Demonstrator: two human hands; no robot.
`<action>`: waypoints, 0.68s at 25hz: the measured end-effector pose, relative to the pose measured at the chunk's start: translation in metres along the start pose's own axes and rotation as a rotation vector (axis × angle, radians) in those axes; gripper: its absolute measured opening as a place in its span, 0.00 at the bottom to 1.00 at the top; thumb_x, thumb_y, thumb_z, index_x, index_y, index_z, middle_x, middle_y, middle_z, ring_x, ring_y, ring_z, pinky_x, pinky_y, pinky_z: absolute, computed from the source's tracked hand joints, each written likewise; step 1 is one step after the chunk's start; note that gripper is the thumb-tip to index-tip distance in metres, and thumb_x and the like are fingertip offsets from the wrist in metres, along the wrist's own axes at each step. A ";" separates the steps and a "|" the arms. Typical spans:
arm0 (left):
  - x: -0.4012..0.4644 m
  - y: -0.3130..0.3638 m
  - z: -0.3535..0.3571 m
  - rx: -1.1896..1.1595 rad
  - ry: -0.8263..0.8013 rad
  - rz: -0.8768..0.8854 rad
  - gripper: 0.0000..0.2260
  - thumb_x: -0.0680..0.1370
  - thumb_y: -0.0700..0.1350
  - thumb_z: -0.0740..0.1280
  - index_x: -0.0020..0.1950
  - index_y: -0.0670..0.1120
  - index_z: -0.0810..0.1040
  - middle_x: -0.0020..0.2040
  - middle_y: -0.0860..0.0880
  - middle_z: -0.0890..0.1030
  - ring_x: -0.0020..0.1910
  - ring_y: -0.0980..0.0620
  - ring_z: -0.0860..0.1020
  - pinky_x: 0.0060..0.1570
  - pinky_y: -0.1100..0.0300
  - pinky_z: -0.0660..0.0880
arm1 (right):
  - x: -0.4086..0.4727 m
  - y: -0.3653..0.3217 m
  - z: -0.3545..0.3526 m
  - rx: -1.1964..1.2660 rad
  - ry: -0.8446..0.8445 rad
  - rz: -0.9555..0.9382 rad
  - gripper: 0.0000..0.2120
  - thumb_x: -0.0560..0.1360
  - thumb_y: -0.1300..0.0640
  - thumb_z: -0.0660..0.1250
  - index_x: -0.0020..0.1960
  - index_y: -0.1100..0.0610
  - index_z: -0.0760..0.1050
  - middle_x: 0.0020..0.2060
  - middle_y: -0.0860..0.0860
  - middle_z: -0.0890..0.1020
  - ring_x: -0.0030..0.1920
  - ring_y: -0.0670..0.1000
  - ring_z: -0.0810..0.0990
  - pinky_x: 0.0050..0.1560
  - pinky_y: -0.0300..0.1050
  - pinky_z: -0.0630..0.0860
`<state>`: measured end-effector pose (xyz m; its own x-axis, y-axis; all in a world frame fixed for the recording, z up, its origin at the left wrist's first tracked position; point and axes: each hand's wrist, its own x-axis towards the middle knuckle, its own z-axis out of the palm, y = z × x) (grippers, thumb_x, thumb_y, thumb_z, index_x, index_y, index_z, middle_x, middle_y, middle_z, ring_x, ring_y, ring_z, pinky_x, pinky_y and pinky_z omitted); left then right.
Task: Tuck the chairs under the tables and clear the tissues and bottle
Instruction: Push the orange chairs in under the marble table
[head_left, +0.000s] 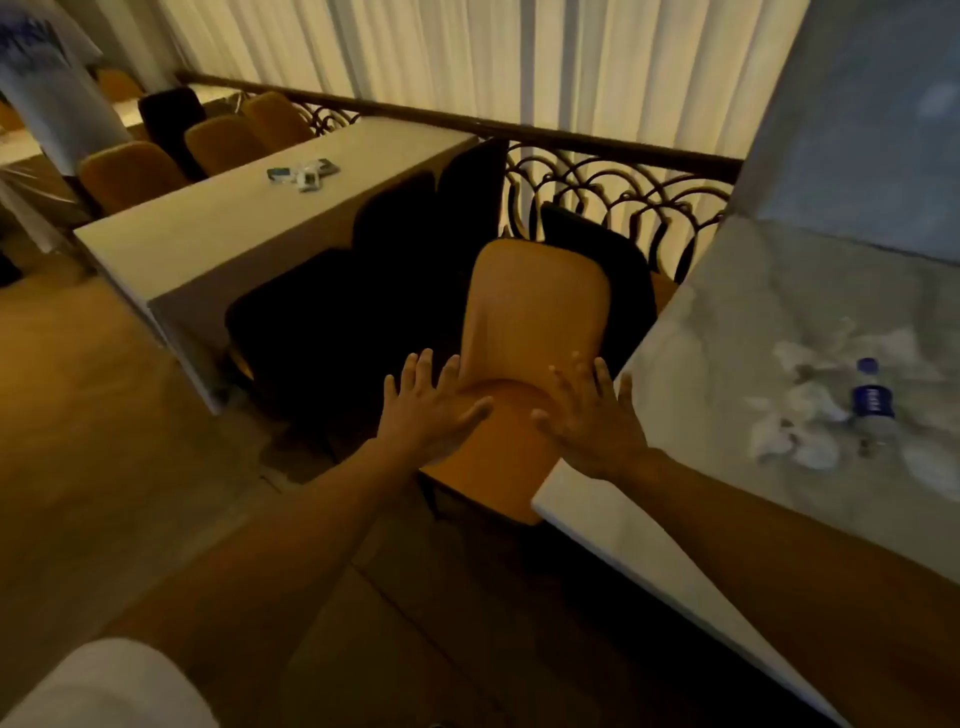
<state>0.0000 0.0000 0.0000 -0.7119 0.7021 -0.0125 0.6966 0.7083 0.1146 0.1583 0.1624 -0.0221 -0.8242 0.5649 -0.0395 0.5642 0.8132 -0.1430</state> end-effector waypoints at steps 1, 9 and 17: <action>0.008 -0.024 0.001 0.011 -0.015 0.005 0.40 0.76 0.73 0.48 0.82 0.54 0.44 0.82 0.46 0.43 0.81 0.45 0.41 0.77 0.39 0.45 | 0.012 -0.023 0.007 -0.009 0.002 0.002 0.38 0.78 0.30 0.42 0.81 0.49 0.42 0.80 0.56 0.42 0.79 0.62 0.40 0.74 0.67 0.37; 0.085 -0.150 0.040 -0.027 -0.116 0.080 0.42 0.73 0.76 0.44 0.82 0.54 0.44 0.82 0.45 0.45 0.81 0.44 0.41 0.77 0.38 0.45 | 0.095 -0.131 0.054 0.010 -0.098 0.101 0.37 0.77 0.29 0.39 0.80 0.46 0.41 0.80 0.54 0.40 0.79 0.60 0.38 0.75 0.64 0.35; 0.224 -0.183 0.074 0.053 -0.222 0.075 0.42 0.75 0.75 0.46 0.82 0.52 0.45 0.82 0.43 0.49 0.81 0.42 0.47 0.77 0.39 0.50 | 0.231 -0.157 0.102 0.209 -0.190 0.296 0.35 0.79 0.32 0.42 0.81 0.47 0.42 0.80 0.54 0.40 0.79 0.59 0.38 0.76 0.63 0.36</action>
<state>-0.2802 0.0328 -0.0969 -0.6252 0.7475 -0.2245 0.7545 0.6524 0.0710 -0.1255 0.1507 -0.1095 -0.6329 0.7187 -0.2881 0.7727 0.5622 -0.2948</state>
